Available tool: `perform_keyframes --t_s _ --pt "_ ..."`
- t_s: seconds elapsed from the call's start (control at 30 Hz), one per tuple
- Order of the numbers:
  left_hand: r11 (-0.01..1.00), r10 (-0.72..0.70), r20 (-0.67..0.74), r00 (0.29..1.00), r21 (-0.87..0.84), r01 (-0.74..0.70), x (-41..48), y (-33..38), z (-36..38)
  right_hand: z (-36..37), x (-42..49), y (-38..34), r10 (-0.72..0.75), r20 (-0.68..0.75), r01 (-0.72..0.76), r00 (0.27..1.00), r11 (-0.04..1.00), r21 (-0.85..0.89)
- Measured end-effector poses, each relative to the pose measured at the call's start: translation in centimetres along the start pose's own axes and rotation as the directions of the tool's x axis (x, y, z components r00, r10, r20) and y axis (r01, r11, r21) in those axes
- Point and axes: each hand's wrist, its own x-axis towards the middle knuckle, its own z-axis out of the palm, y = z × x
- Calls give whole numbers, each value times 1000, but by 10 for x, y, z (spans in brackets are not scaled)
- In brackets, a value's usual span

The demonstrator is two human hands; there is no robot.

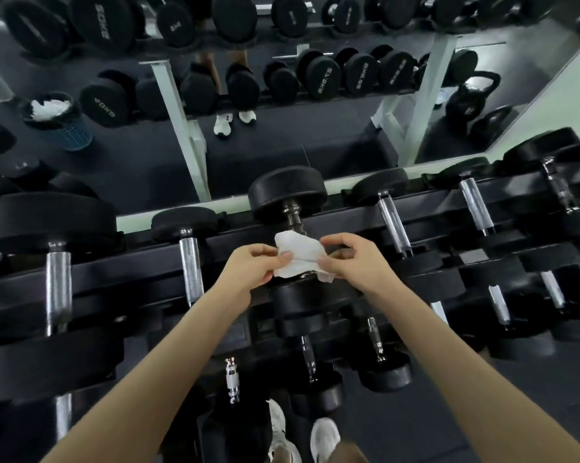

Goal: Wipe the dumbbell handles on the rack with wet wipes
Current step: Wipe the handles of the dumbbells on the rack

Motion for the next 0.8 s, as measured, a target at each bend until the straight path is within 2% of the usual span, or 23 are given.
perform_keyframes --t_s 0.17,0.3,0.37,0.47,0.6,0.8 --pt "986 -36 -170 985 -164 7 -32 -5 -14 11 -15 2 -91 92 110 992 967 -232" --pt "992 94 -189 978 -62 -107 -61 -13 -27 22 -29 -2 -147 110 181 983 879 -442" --pt "988 155 -161 975 20 -154 -77 -18 -39 29 -35 -7 -180 125 215 976 902 -374" --pt "966 210 -118 971 180 -187 -92 -25 -62 46 -40 -13 -127 170 156 977 972 -173" --pt "929 185 -105 977 342 -139 -94 -31 -98 81 -35 -14 -130 205 168 970 969 -180" --pt "911 240 -259 936 392 -126 -69 -38 -152 145 -11 -16 -122 58 132 991 967 -217"
